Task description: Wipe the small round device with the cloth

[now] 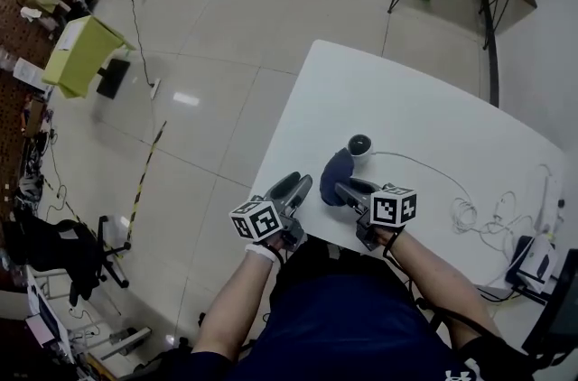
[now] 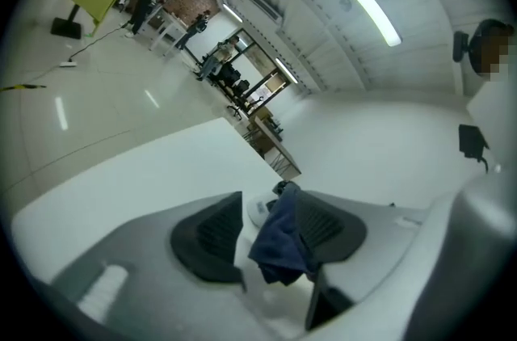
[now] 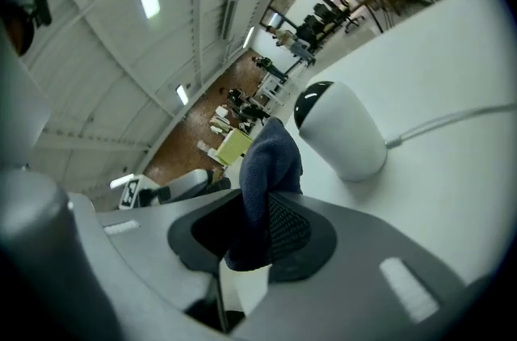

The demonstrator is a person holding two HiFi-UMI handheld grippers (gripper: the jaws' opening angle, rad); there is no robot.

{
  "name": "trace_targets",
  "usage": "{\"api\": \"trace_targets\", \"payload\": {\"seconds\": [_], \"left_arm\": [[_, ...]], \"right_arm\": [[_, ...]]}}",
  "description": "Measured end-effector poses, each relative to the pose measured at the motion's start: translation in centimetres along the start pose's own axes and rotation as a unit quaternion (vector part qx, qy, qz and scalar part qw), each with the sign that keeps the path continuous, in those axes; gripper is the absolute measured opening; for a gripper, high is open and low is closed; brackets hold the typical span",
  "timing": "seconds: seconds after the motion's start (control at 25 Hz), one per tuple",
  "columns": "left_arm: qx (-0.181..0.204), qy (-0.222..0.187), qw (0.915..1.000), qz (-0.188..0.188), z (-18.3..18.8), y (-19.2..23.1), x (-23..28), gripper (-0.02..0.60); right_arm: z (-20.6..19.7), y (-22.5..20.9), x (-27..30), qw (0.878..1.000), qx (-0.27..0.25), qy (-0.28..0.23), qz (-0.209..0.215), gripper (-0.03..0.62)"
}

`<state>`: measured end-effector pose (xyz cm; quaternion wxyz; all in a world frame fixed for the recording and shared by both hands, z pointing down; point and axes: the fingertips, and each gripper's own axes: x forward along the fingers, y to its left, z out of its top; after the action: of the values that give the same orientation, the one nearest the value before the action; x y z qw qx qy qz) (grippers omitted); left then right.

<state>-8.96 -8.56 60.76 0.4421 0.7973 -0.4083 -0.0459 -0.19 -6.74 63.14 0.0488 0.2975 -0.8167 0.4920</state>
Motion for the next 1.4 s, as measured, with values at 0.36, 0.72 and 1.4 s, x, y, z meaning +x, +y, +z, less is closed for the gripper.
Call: {"api": "trace_targets", "payload": {"seconds": [0.36,0.72,1.4], "left_arm": [[0.169,0.084,0.9774,-0.096,3.2,-4.4,4.7,0.172],[0.335,0.17,0.9141,-0.153,1.3,-8.2,9.1,0.161],[0.396,0.262,0.8764,-0.079,-1.6,-8.3,11.6,0.163]], "right_arm": [[4.9,1.6,-0.8,0.978,-0.171,-0.015,-0.12,0.087],[7.0,0.0,-1.9,0.981,-0.14,0.005,-0.134,0.087],[7.2,-7.7,-6.8,0.991,0.024,-0.083,-0.103,0.087]]}}
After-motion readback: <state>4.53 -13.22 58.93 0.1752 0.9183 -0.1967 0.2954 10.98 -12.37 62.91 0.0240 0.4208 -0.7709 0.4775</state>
